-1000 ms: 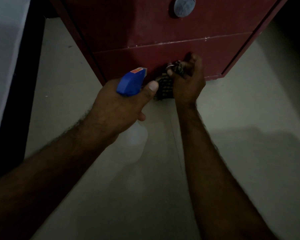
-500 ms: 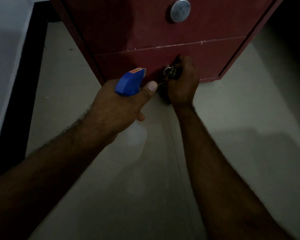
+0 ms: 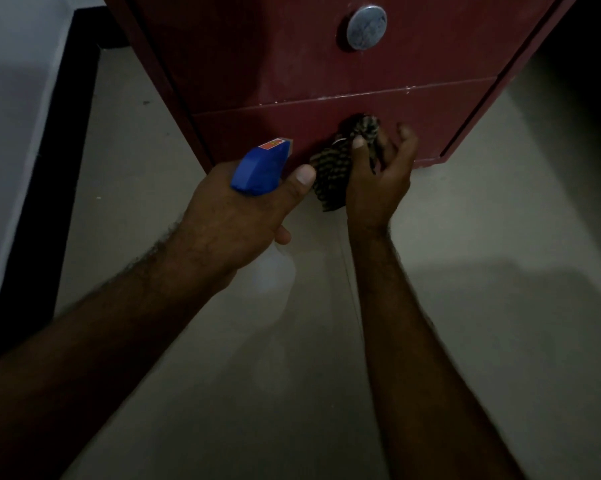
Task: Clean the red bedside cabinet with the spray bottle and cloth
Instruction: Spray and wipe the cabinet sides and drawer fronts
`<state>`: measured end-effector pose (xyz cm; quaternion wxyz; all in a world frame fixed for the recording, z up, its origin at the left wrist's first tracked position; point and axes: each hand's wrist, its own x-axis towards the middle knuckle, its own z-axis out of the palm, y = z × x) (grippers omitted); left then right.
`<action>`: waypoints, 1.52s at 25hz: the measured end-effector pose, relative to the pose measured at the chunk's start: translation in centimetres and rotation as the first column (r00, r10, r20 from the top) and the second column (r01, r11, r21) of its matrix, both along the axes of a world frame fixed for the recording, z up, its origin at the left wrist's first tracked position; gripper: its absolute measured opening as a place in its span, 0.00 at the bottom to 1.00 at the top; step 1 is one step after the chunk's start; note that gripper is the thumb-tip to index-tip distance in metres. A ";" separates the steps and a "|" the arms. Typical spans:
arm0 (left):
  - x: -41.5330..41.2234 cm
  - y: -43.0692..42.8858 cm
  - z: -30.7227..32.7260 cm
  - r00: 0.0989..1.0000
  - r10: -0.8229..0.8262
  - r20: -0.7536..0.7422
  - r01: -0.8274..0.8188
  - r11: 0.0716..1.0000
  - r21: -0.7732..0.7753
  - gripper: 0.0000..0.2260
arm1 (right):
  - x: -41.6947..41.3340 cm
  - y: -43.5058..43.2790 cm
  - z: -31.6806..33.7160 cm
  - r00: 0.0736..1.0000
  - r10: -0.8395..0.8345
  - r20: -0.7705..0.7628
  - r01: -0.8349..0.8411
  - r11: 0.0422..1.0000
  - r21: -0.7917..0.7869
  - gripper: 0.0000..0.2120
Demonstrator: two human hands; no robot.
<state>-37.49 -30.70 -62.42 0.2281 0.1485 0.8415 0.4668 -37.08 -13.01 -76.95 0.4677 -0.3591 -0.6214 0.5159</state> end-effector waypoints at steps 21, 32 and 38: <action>0.7 -0.5 0.8 1.000 -0.009 -0.007 0.009 1.000 0.007 0.08 | -2.2 -0.3 -0.9 0.997 -0.067 0.034 0.070 0.989 -0.130 0.36; 1.0 -0.8 0.9 1.000 0.000 -0.014 0.000 1.000 0.011 0.08 | -2.1 0.4 -1.4 0.995 -0.019 -0.093 -0.024 0.898 -0.439 0.35; 0.8 -0.9 1.0 1.000 0.005 -0.004 -0.005 1.000 0.007 0.09 | -2.4 1.0 -3.2 0.994 -0.081 -0.076 0.041 0.902 -0.429 0.33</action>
